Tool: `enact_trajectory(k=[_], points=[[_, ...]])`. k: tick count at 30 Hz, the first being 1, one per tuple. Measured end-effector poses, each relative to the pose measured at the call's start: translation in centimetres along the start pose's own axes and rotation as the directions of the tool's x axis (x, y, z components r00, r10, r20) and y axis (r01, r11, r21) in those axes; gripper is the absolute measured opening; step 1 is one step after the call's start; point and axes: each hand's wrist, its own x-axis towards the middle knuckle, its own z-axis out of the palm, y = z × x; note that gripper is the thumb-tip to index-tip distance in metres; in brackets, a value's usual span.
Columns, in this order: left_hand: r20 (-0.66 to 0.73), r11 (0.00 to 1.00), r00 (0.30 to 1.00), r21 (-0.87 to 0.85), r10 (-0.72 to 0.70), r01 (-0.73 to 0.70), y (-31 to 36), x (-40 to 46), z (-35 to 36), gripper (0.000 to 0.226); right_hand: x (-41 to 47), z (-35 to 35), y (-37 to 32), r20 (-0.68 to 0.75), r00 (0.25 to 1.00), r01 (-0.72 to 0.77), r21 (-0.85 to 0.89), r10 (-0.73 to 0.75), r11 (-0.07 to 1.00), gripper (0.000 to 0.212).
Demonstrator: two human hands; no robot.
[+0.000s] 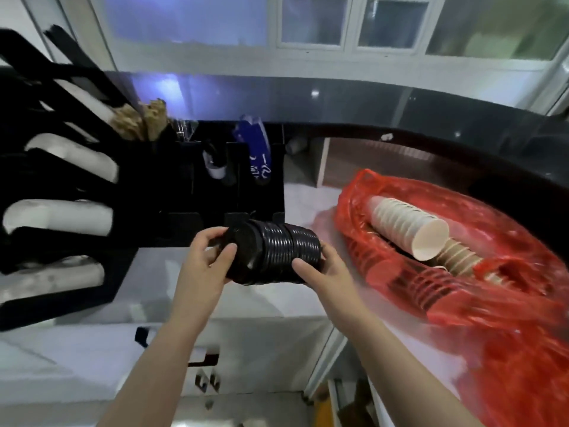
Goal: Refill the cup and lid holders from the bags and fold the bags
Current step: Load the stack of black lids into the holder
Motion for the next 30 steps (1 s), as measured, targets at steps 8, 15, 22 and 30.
enact_trajectory(k=[8,15,22,30], points=[[0.135,0.999,0.991,-0.042,-0.016,0.022,0.2,7.5,-3.8,0.037,7.8,5.0,0.0,-0.029,0.999,-0.043,0.100,0.046,0.994,0.067],[0.303,0.968,0.948,0.195,0.095,-0.160,1.8,14.8,-3.5,0.092,13.1,5.6,-2.2,-0.074,0.994,0.079,0.016,-0.078,0.997,0.070],[0.285,0.938,0.944,0.251,0.165,-0.240,4.7,19.7,-0.8,0.090,17.4,3.8,-4.9,0.058,0.996,0.080,-0.162,-0.071,0.984,0.078],[0.252,0.911,0.960,0.355,0.122,-0.209,3.8,19.9,1.1,0.091,20.0,3.0,-3.5,0.120,0.992,0.002,-0.240,0.028,0.971,0.069]])
